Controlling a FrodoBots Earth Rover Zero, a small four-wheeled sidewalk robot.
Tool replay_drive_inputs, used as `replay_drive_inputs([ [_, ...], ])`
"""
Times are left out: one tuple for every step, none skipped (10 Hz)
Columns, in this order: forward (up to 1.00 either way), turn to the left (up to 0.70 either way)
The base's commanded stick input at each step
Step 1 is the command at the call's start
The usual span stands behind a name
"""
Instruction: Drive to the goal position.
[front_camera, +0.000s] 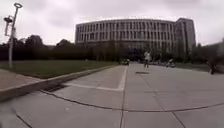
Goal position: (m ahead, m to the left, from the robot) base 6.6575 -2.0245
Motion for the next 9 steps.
replay_drive_inputs([
  [0.7,0.0],
  [0.7,0.0],
  [0.7,0.0],
  [0.7,0.0],
  [0.7,0.0],
  [0.7,-0.17],
  [0.7,-0.33],
  [0.7,-0.35],
  [0.7,-0.35],
])
